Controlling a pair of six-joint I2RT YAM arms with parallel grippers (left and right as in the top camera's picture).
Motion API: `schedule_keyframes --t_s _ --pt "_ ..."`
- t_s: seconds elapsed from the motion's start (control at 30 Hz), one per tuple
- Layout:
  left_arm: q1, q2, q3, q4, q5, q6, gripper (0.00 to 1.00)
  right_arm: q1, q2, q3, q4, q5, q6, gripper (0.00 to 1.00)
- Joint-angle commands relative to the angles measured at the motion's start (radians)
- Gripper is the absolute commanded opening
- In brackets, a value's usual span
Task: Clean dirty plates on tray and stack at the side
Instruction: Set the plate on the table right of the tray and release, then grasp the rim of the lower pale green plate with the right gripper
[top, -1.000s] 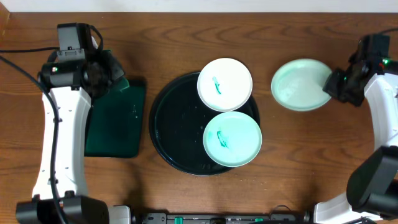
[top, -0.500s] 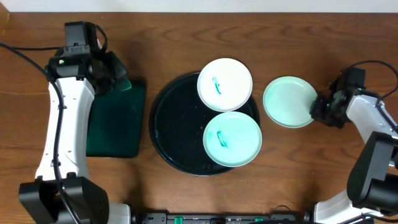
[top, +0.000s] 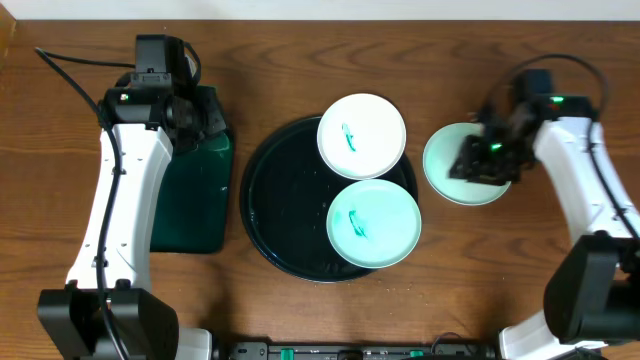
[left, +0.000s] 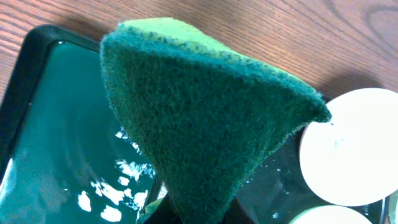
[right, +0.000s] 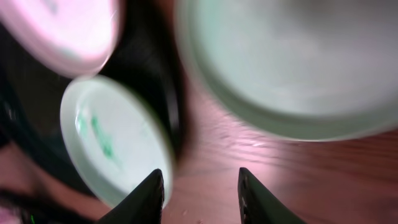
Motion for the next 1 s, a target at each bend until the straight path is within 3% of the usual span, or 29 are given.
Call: schedule_keyframes --t_s 0.0,0.4,0.53,0.67,0.77,0.87,0.97 --pt "0.002 0.0 -0.006 -0.002 -0.024 0.033 0.08 0.108 0.001 -0.058 0.024 0.04 -0.041 0.39" --pt "0.002 0.0 -0.006 -0.019 -0.024 0.033 0.07 0.263 0.002 -0.32 0.305 0.099 -0.032 0.36" --pt "0.002 0.0 -0.006 -0.019 -0.025 0.033 0.07 0.281 0.002 -0.334 0.333 0.095 -0.032 0.22" --pt "0.002 0.0 -0.006 -0.019 -0.024 0.033 0.07 0.296 0.001 -0.333 0.345 0.027 -0.034 0.03" --pt "0.002 0.0 -0.006 -0.02 -0.024 0.033 0.07 0.328 0.0 -0.322 0.357 -0.058 -0.029 0.01" --pt "0.002 0.0 -0.006 -0.027 -0.024 0.033 0.07 0.413 -0.001 -0.277 0.406 -0.064 0.099 0.01" --pt "0.002 0.0 -0.006 -0.027 -0.024 0.024 0.07 0.493 0.001 -0.254 0.542 0.019 0.358 0.01"
